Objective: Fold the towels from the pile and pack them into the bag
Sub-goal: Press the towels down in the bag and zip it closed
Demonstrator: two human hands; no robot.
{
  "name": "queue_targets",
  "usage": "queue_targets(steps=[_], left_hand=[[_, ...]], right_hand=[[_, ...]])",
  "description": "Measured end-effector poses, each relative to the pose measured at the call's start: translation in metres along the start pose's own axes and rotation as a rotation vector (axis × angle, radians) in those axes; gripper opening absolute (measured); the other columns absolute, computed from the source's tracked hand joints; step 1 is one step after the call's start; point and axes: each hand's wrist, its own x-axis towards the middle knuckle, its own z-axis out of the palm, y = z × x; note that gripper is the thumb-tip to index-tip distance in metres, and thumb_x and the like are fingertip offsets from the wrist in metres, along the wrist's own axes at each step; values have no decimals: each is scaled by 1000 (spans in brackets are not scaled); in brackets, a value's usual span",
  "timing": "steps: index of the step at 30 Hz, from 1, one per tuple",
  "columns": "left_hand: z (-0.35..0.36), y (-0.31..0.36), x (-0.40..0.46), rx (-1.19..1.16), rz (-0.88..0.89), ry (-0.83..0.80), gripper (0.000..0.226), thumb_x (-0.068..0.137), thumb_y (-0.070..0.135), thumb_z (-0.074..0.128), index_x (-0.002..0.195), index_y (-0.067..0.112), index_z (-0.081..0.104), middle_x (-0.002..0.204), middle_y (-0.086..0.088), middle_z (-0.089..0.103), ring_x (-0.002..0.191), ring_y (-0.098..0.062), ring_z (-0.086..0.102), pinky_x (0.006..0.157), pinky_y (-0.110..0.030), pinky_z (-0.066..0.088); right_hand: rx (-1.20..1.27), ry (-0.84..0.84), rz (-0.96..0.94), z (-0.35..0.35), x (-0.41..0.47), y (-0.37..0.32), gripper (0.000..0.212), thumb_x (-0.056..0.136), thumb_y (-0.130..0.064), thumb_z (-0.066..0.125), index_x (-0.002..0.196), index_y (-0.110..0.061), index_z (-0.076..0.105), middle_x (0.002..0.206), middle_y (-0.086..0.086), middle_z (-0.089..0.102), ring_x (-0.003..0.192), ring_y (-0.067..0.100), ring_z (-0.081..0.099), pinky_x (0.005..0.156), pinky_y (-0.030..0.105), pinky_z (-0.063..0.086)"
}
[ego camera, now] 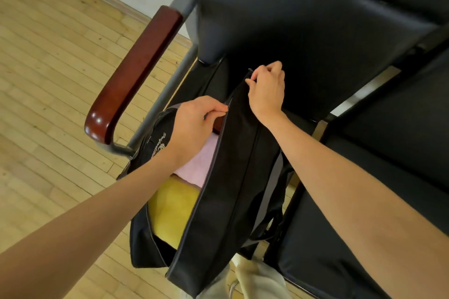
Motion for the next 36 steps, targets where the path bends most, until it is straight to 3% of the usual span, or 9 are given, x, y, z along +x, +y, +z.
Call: queue_targets(steps=[4,7,10,14,18,22,27,32,36], left_hand=[[1,-8,-36,38,38,-45,17,82,-5,61,90,3,74,90,-5,73,90,-7,62,85,-15,50],[-1,-9,-64,50,-5,-34,16,82,-4,61,90,2,74,91,-6,73,91,-7,63,86,-14,49],[-2,-3,-73,40,-28,47,17,81,-8,62,89,1,74,91,-8,72,90,-7,63,87,-11,47],[-9,10,-79,83,2,126,17,85,-5,60,91,2,74,91,-7,72,89,-7,62,88,-10,46],[-12,12,-97,90,3,166,20,85,-9,58,91,1,74,93,-8,72,90,-7,62,88,-6,42],[-9,7,-118,93,-55,167,21,85,-9,58,90,2,75,93,-7,72,89,-6,61,86,-6,43],[-17,-3,-147,53,-56,122,16,86,-8,60,92,-1,73,93,-10,71,86,-9,63,84,-12,49],[-30,5,-164,30,-28,134,17,89,-3,56,92,0,73,94,-10,71,86,-15,66,83,-20,53],[-34,12,-183,-11,-12,124,23,91,5,49,92,-1,72,92,-12,70,84,-19,67,80,-27,54]], right_hand=[[-70,21,17,4,-4,2,22,94,-24,57,109,-8,60,123,10,47,108,20,49,86,26,44],[-143,37,-39,1,-20,-1,21,91,-15,60,110,-8,57,120,14,49,108,27,49,91,35,44],[-143,-12,-326,-5,-45,-3,40,80,-3,64,116,-16,55,125,14,48,118,31,45,100,44,36],[40,-379,-745,-20,-76,-3,38,89,-3,54,123,-18,61,138,9,45,126,29,39,100,43,39],[-43,-297,-859,-25,-80,-4,20,88,-16,62,106,-20,70,122,6,58,110,31,50,86,41,44],[-229,-151,-770,-12,-90,-11,10,86,-24,63,90,-24,72,98,1,61,93,29,54,76,38,38],[-186,-177,-540,-2,-128,-21,32,81,-3,64,108,-20,65,124,3,58,118,30,48,101,42,29],[-127,-304,-829,-22,-161,-19,39,88,-7,54,122,-22,62,139,3,49,133,30,36,103,44,26],[-149,-218,-949,-28,-166,-18,18,89,-18,58,101,-23,71,113,-3,64,113,23,53,88,34,34]])
